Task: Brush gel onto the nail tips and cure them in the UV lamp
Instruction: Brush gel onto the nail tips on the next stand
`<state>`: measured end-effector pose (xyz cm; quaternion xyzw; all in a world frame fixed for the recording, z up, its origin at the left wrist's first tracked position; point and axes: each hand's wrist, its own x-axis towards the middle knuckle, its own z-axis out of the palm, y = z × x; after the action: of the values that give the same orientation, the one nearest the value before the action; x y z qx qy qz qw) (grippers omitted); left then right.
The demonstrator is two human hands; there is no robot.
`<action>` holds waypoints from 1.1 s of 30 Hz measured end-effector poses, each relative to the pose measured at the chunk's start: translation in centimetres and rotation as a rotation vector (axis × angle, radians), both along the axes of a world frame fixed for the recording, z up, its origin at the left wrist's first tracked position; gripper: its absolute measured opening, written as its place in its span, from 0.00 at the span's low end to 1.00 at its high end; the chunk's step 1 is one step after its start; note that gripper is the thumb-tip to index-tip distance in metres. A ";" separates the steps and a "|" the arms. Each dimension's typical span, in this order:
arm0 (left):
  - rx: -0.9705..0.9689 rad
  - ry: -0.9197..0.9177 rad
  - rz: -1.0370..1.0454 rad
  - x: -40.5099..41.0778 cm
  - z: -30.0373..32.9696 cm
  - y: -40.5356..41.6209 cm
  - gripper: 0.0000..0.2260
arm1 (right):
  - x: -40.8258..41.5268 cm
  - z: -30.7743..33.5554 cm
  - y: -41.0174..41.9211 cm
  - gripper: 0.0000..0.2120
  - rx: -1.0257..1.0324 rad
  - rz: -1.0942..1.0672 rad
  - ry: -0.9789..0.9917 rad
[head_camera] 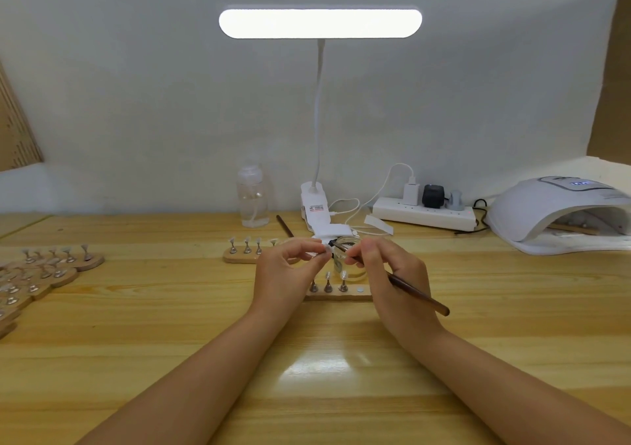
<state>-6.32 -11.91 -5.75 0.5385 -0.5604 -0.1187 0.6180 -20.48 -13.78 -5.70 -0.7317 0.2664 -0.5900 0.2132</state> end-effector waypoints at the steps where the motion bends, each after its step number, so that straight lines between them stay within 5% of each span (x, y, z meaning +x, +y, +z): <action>1: -0.008 -0.005 -0.004 0.0 0.0 0.0 0.09 | 0.0 0.0 0.0 0.12 -0.024 -0.008 0.017; 33: -0.030 -0.096 0.003 0.1 -0.3 -0.1 0.11 | -0.1 -0.2 -0.1 0.18 0.069 -0.003 -0.009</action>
<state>-6.22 -12.06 -6.06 0.5351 -0.5904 -0.0831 0.5985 -20.62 -13.86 -5.94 -0.7208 0.2867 -0.5843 0.2386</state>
